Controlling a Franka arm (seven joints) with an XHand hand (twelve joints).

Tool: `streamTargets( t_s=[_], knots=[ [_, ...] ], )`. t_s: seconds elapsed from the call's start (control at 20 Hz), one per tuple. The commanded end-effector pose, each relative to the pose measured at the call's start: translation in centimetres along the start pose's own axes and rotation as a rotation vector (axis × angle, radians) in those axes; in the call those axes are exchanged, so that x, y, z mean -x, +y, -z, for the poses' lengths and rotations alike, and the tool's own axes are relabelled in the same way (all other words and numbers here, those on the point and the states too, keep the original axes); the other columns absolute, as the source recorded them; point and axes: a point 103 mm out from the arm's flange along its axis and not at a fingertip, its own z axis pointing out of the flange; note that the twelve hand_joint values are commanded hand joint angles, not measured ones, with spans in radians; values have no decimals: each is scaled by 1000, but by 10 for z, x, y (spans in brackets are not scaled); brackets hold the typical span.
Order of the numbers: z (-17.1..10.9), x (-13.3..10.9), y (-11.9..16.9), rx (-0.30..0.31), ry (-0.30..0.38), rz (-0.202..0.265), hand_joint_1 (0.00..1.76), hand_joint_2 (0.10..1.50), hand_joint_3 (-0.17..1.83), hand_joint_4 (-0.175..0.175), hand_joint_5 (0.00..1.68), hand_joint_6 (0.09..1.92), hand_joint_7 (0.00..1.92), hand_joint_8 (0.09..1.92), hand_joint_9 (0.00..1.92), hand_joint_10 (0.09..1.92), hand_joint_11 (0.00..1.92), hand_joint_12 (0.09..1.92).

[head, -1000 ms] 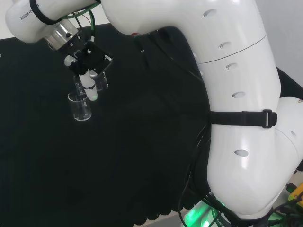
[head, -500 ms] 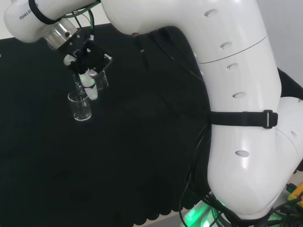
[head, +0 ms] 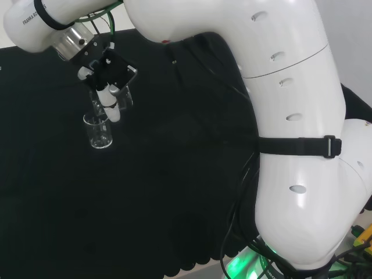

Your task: Pour the water from the handheld beaker into the one on the table.

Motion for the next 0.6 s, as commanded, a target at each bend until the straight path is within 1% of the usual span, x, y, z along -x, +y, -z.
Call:
streamTargets(
  t_s=[0.05, 0.3, 0.6],
  knots=[
    [3, -3, -2, -8, -10, 0, 1330, 508, 862, -175, 1345, 596, 1412, 560, 1672, 470, 1300, 671],
    [5, -8, -3, -13, -30, -3, 1330, 508, 862, -175, 1345, 596, 1412, 560, 1671, 472, 1300, 671],
    [8, -13, -3, -14, -33, 0, 1329, 508, 862, -175, 1345, 597, 1412, 561, 1670, 474, 1302, 671]
  ],
)
